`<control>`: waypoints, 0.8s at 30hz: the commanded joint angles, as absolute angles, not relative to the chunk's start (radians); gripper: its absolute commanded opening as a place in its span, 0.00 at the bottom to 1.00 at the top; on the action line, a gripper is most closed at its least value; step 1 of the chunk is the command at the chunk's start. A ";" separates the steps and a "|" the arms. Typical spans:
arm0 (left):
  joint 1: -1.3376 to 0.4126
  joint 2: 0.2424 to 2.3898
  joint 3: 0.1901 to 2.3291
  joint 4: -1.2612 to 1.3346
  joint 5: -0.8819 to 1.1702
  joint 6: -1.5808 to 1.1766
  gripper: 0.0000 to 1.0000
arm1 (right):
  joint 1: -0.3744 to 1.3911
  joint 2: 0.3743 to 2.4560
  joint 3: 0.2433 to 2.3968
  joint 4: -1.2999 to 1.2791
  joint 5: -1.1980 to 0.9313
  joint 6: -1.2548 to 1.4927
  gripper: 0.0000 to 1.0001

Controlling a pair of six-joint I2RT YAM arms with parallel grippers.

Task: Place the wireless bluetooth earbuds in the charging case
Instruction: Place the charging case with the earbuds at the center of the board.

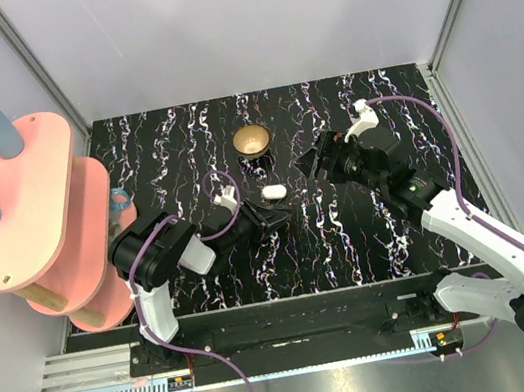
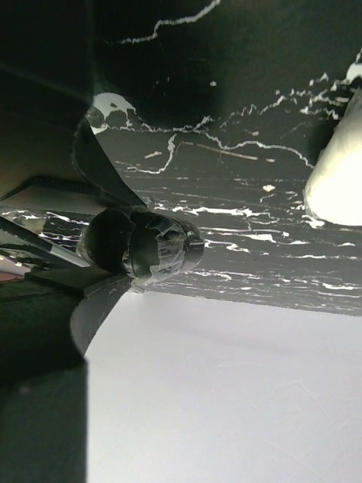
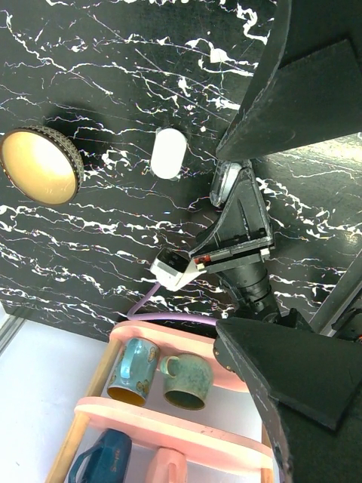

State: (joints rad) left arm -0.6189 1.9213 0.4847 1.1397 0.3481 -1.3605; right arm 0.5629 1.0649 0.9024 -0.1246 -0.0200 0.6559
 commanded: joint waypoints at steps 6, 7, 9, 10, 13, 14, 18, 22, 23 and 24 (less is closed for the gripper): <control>-0.623 1.943 0.546 1.109 0.311 -1.387 0.28 | 0.557 1.054 0.903 -0.092 -0.025 0.643 0.92; -0.623 1.951 0.545 1.121 0.311 -1.394 0.28 | 0.557 1.054 0.904 -0.092 -0.023 0.644 0.92; -0.623 1.968 0.546 1.146 0.311 -1.410 0.32 | 0.555 1.054 0.904 -0.091 -0.025 0.644 0.92; -0.621 1.973 0.546 1.150 0.310 -1.411 0.33 | 0.555 1.052 0.904 -0.091 -0.025 0.644 0.92; -0.621 1.979 0.551 1.150 0.318 -1.413 0.33 | 0.555 1.046 0.900 -0.091 -0.023 0.641 0.92; -0.623 1.980 0.551 1.150 0.319 -1.414 0.34 | 0.555 1.045 0.900 -0.091 -0.023 0.638 0.92; -0.621 1.993 0.543 1.172 0.322 -1.436 0.37 | 0.555 1.045 0.897 -0.091 -0.021 0.637 0.92; -0.621 1.996 0.558 1.112 0.342 -1.434 0.41 | 0.555 1.048 0.894 -0.078 -0.020 0.630 0.92; -0.621 1.996 0.558 1.111 0.347 -1.436 0.45 | 0.554 1.046 0.888 -0.074 -0.015 0.629 0.92; -0.621 1.993 0.558 1.108 0.350 -1.436 0.47 | 0.554 1.046 0.887 -0.069 -0.014 0.630 0.92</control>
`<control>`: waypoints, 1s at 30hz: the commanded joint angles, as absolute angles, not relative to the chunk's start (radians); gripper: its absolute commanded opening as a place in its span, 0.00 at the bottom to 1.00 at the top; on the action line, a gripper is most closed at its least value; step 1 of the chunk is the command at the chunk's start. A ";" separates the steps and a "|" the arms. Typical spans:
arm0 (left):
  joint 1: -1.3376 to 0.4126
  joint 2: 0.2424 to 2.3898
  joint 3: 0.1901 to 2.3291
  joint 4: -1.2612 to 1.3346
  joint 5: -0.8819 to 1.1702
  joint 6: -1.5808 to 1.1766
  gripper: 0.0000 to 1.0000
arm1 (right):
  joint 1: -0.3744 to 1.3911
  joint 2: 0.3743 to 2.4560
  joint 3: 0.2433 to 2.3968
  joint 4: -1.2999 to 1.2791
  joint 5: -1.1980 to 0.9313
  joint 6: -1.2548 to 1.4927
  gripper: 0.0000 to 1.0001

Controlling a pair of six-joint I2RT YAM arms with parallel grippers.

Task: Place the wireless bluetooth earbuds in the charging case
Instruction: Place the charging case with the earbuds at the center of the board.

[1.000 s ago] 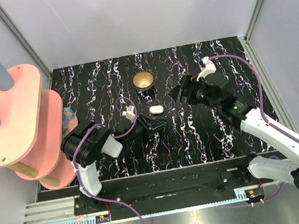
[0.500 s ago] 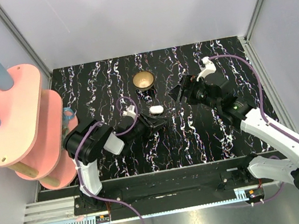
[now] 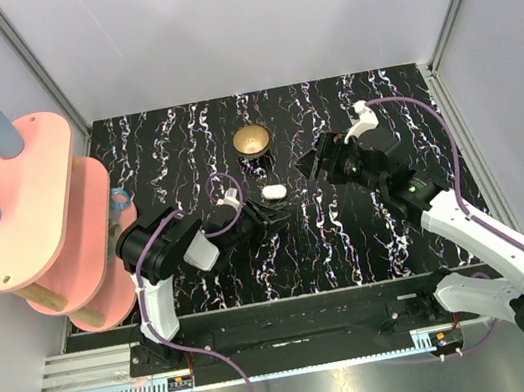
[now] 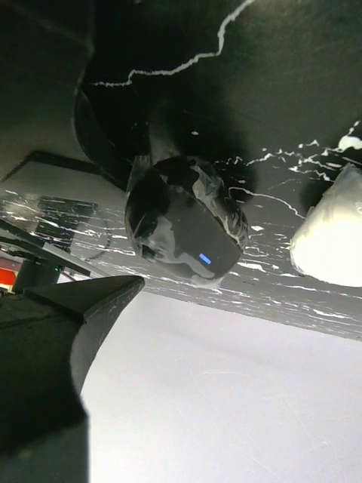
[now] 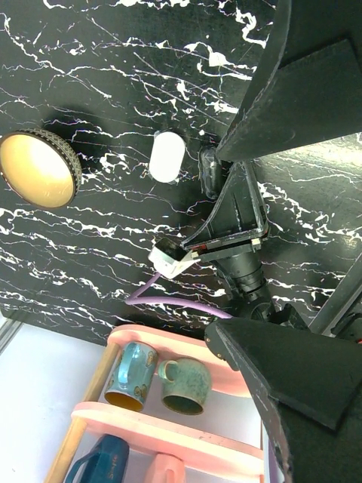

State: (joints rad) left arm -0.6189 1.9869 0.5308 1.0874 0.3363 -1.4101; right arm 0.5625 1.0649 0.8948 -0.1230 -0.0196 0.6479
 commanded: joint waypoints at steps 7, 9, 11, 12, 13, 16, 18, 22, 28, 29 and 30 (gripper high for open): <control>-0.620 1.985 0.525 1.144 0.364 -1.436 0.49 | 0.555 1.065 0.885 -0.049 -0.025 0.635 0.92; -0.620 1.988 0.509 1.166 0.367 -1.442 0.48 | 0.555 1.065 0.881 -0.049 -0.021 0.635 0.92; -0.620 1.990 0.502 1.195 0.374 -1.448 0.48 | 0.554 1.063 0.877 -0.049 -0.020 0.634 0.92; -0.620 1.985 0.497 1.195 0.380 -1.445 0.49 | 0.554 1.062 0.876 -0.049 -0.020 0.637 0.92; -0.621 1.982 0.494 1.196 0.380 -1.443 0.49 | 0.555 1.058 0.874 -0.049 -0.015 0.637 0.92; -0.618 1.985 0.488 1.198 0.382 -1.442 0.51 | 0.554 1.055 0.868 -0.049 -0.011 0.638 0.92; -0.618 1.985 0.488 1.210 0.387 -1.440 0.51 | 0.555 1.052 0.867 -0.048 -0.011 0.637 0.92; -0.618 1.956 0.488 1.190 0.390 -1.416 0.54 | 0.555 1.052 0.865 -0.048 -0.006 0.634 0.92; -0.618 1.830 0.480 1.048 0.364 -1.257 0.79 | 0.555 1.052 0.862 -0.048 -0.006 0.634 0.92; -0.618 1.786 0.488 1.004 0.359 -1.224 0.85 | 0.554 1.054 0.861 -0.048 -0.006 0.635 0.92; -0.618 1.761 0.503 0.965 0.356 -1.191 0.90 | 0.555 1.055 0.861 -0.046 -0.005 0.637 0.92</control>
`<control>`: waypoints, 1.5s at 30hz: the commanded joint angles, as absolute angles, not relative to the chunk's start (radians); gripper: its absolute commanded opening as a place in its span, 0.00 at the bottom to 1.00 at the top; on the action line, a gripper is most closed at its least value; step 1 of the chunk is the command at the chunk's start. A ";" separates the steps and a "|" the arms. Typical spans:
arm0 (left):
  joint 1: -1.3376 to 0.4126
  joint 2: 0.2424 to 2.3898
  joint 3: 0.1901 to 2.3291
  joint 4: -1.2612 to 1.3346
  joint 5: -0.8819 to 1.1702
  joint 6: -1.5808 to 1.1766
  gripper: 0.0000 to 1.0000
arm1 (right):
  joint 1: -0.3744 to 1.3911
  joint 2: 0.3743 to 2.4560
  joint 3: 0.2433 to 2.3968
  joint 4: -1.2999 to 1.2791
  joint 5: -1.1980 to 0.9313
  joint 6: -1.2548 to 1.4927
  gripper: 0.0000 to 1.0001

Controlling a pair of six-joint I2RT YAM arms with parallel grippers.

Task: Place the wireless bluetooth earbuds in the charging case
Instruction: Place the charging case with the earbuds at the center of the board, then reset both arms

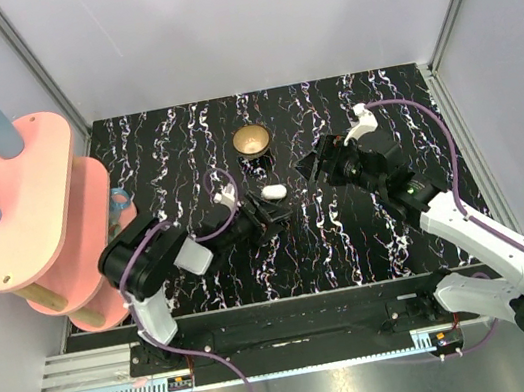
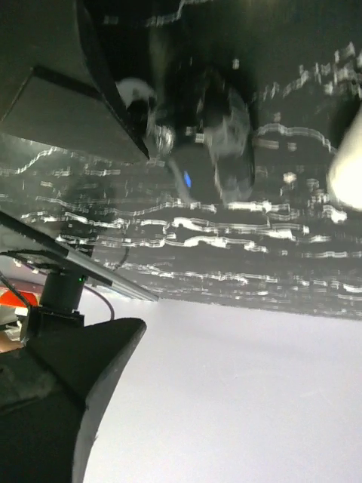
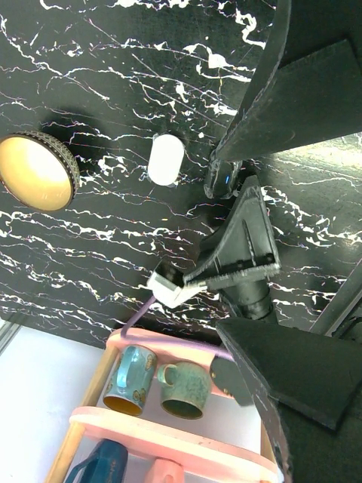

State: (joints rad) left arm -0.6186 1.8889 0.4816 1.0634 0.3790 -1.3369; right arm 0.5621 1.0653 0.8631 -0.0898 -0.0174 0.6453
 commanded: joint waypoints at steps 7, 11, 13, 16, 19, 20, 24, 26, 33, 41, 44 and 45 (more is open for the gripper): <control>-0.621 1.591 0.543 0.698 0.279 -0.962 0.99 | 0.554 1.062 0.859 -0.038 -0.006 0.638 0.92; -0.621 1.513 0.572 0.583 0.200 -0.878 0.99 | 0.555 1.062 0.857 -0.041 -0.006 0.634 0.92; -0.623 1.462 0.586 0.507 0.169 -0.818 0.99 | 0.554 1.062 0.854 -0.038 -0.006 0.632 0.92; -0.623 1.413 0.627 0.389 0.114 -0.740 0.99 | 0.555 1.055 0.842 -0.038 0.030 0.612 0.92; -0.623 1.356 0.675 0.283 0.052 -0.657 0.99 | 0.554 1.049 0.821 -0.037 0.084 0.577 0.92; -0.623 1.333 0.701 0.263 0.023 -0.635 0.99 | 0.554 1.052 0.816 -0.031 0.097 0.565 0.92; -0.624 1.260 0.719 0.239 -0.026 -0.562 0.99 | 0.554 1.071 0.830 -0.084 0.301 0.497 0.94; -0.623 1.229 0.719 0.226 -0.061 -0.538 0.99 | 0.546 1.078 0.856 -0.119 0.464 0.421 0.95; -0.624 1.108 0.770 0.077 -0.173 -0.471 0.99 | 0.520 1.112 0.910 -0.123 0.499 0.161 1.00; -0.623 0.971 0.793 0.038 -0.455 -0.376 0.99 | 0.329 1.253 1.034 -0.290 0.182 0.293 1.00; -0.623 0.937 0.801 0.023 -0.551 -0.338 0.99 | 0.253 1.302 1.083 -0.320 0.017 0.362 1.00; -0.623 0.933 0.802 0.018 -0.570 -0.312 0.99 | 0.239 1.308 1.100 -0.322 -0.035 0.379 1.00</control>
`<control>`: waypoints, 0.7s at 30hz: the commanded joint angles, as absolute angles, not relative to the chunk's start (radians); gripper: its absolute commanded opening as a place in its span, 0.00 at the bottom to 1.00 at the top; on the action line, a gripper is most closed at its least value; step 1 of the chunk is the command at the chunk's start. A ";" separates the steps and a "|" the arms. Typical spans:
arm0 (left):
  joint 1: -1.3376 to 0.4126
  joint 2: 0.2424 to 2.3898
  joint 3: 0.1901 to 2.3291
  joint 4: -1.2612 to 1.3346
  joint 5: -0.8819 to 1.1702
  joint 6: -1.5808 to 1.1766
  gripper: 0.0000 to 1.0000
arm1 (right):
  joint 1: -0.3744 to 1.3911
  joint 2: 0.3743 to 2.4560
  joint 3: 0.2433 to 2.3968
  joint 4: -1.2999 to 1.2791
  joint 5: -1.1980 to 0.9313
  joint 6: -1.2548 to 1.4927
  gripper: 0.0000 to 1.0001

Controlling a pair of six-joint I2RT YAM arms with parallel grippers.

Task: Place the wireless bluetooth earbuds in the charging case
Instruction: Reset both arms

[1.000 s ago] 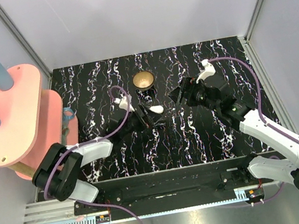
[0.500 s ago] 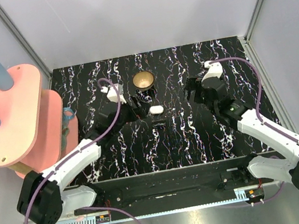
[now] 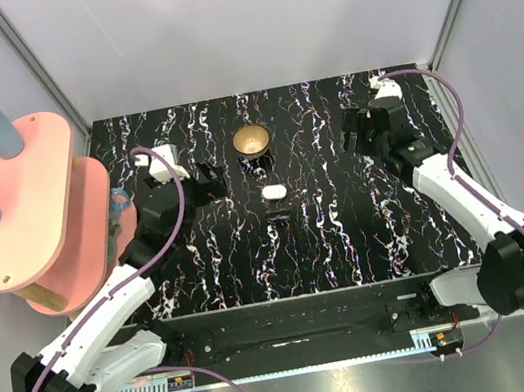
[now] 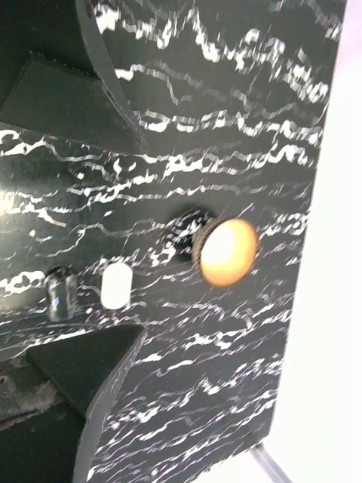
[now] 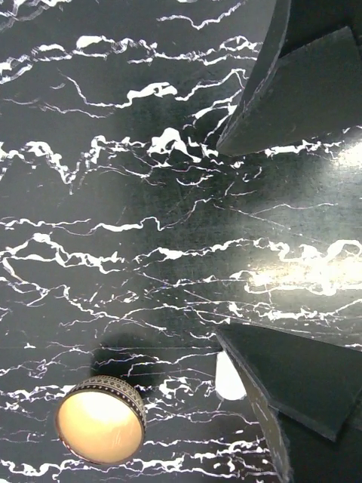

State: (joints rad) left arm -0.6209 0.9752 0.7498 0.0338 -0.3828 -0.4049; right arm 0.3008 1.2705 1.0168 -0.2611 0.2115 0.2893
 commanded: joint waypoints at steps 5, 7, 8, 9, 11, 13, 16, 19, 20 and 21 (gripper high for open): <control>-0.624 0.928 0.796 0.006 -0.750 -0.261 0.99 | 0.132 1.342 1.135 -0.255 -0.364 0.361 1.00; -0.627 0.928 0.795 0.003 -0.752 -0.135 0.99 | 0.120 1.345 1.137 -0.206 -0.585 0.368 1.00; -0.629 0.930 0.793 0.005 -0.779 -0.111 0.99 | 0.118 1.350 1.138 -0.174 -0.616 0.368 1.00; -0.632 0.940 0.793 0.012 -0.810 -0.066 0.99 | 0.120 1.353 1.137 -0.160 -0.661 0.377 1.00; -0.634 0.962 0.793 0.024 -0.850 -0.006 0.99 | 0.120 1.368 1.138 -0.138 -0.737 0.362 1.00; -0.632 1.004 0.801 0.046 -0.896 0.084 0.99 | 0.118 1.385 1.144 -0.124 -0.865 0.357 1.00; -0.634 1.057 0.833 0.014 -0.881 0.068 0.99 | 0.120 1.405 1.129 -0.133 -0.763 0.353 1.00; -0.632 1.071 0.844 0.014 -0.766 0.003 0.99 | 0.118 1.382 1.076 -0.123 -0.424 0.318 1.00; -0.632 1.072 0.845 0.014 -0.743 -0.042 0.99 | 0.118 1.355 1.053 -0.111 -0.352 0.296 1.00; -0.632 1.072 0.847 0.023 -0.723 -0.099 0.99 | 0.120 1.341 1.002 -0.095 -0.209 0.257 1.00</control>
